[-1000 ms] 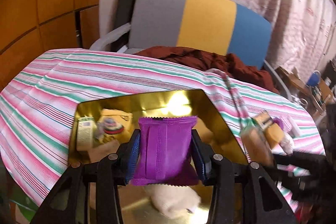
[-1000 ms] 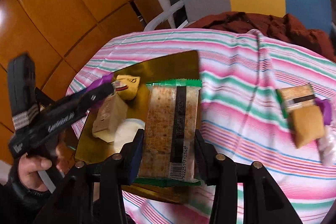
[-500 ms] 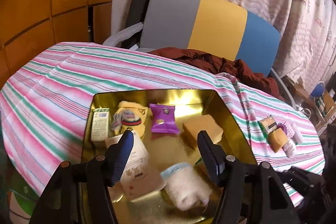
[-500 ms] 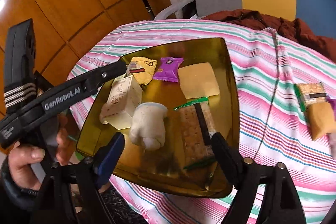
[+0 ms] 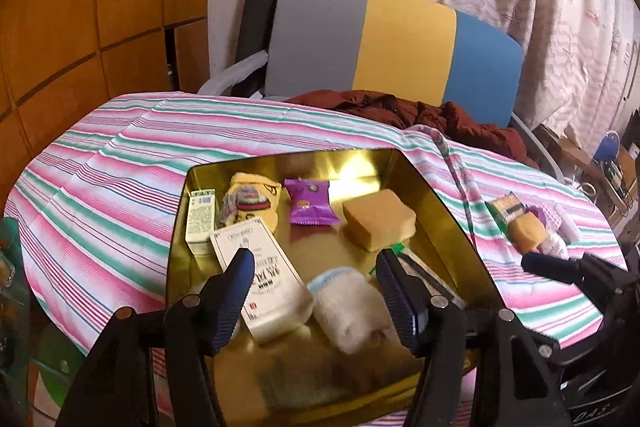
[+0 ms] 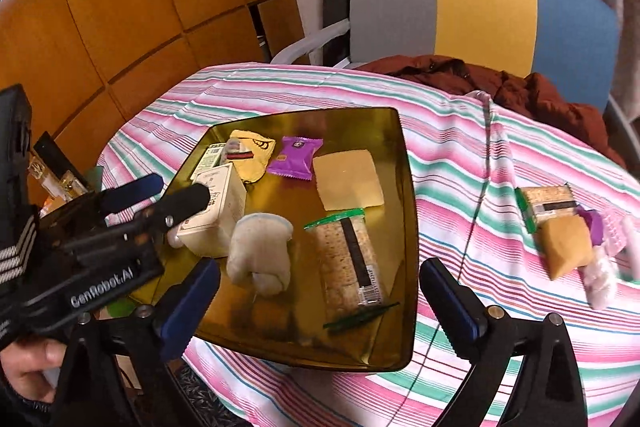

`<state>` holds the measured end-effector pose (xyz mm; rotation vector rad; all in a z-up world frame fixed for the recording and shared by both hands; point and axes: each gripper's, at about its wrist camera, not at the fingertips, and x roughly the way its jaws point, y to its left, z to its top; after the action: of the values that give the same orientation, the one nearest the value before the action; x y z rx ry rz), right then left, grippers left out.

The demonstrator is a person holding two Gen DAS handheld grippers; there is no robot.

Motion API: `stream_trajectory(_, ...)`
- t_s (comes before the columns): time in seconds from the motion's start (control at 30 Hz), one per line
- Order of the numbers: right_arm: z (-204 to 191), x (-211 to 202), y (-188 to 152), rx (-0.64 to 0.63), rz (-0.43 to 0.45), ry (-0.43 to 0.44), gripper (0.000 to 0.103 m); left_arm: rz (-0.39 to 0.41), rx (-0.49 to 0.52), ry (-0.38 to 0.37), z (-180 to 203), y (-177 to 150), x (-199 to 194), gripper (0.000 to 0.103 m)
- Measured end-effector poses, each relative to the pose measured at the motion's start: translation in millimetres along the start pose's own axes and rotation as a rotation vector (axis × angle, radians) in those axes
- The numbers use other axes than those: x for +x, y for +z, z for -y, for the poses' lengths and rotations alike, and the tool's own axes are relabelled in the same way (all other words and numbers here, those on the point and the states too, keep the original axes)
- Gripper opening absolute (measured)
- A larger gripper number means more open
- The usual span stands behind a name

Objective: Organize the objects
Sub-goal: 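Carry purple packet and cracker packet into the gold tray, open both tools, then move both tools back toward the remaining items on the cloth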

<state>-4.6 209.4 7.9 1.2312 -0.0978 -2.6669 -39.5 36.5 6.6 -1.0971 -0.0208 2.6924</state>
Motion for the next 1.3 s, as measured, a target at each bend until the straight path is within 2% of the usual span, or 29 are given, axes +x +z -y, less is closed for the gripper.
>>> stream_trajectory(0.27,8.4,-9.5,2.1,0.011,0.036,-0.077,0.103,0.007,0.033,-0.004,9.2,-6.2,-5.5,0.064)
stream_trajectory(0.57,39.1,-15.0,0.9,0.051,0.04,-0.137,0.103,0.052,0.133,-0.009,33.0,-4.8,-17.5,0.064)
stream_trajectory(1.3,155.8,-49.4,9.5,0.181,0.087,-0.314,0.103,0.019,0.277,-0.043,82.4,-9.6,-7.3,0.064)
